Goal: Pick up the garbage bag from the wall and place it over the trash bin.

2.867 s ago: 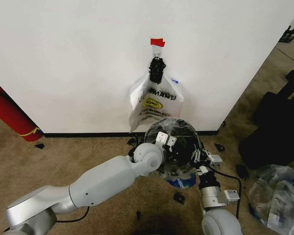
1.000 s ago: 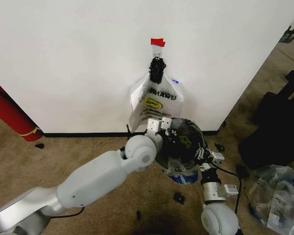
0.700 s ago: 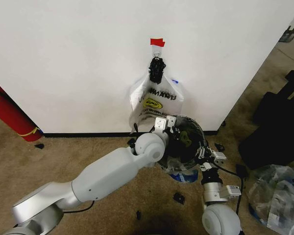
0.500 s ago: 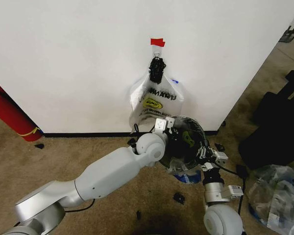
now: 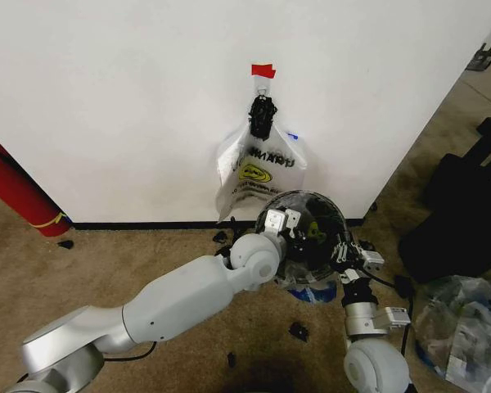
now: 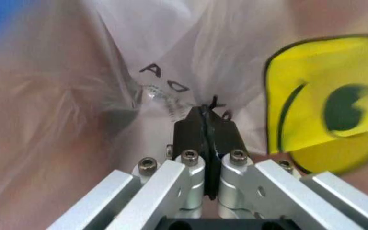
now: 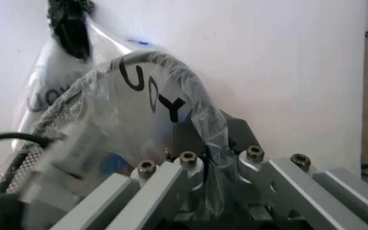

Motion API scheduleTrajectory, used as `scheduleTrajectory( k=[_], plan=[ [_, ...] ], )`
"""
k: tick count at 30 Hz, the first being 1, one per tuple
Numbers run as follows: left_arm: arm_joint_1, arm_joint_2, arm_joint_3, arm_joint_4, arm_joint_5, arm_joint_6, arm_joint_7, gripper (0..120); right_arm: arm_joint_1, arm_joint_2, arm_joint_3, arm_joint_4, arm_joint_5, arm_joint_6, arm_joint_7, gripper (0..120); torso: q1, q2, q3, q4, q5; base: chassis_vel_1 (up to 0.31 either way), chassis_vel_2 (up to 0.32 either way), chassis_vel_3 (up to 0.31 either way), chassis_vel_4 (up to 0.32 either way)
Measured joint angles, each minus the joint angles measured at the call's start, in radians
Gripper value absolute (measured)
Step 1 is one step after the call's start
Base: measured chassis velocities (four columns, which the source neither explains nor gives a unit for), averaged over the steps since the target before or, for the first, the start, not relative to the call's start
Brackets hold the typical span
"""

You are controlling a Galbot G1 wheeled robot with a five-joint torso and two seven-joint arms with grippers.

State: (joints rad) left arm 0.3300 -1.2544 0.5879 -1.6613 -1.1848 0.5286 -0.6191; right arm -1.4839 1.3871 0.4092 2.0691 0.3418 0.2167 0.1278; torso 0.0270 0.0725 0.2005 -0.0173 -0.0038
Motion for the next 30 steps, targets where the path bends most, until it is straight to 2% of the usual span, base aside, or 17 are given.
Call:
scheduleTrajectory(
  k=[18, 27, 30],
  plan=[
    [-0.006, -0.064, 0.022, 0.13, 0.058, -0.02, 0.016, 0, -0.039, 0.012, -0.012, 0.037, -0.014, 0.008, -0.041, 1, 0.0, 0.0, 0.0, 0.0, -0.0001, 0.0, 0.0, 0.0, 0.0],
    [0.0, -0.037, 0.022, 0.078, 0.038, -0.024, 0.014, 0, -0.031, 0.01, -0.009, 0.027, -0.001, 0.007, -0.031, 1, 0.0, 0.0, 0.0, 0.0, 0.0, 0.0, 0.0, 0.0, 0.0],
    [0.005, 0.003, 0.021, 0.008, 0.014, -0.023, 0.011, 0, -0.015, 0.0, -0.003, 0.018, 0.021, -0.003, -0.018, 1, 0.0, 0.0, 0.0, -0.0001, -0.0001, 0.0, 0.0, 0.0, 0.0]
  ],
)
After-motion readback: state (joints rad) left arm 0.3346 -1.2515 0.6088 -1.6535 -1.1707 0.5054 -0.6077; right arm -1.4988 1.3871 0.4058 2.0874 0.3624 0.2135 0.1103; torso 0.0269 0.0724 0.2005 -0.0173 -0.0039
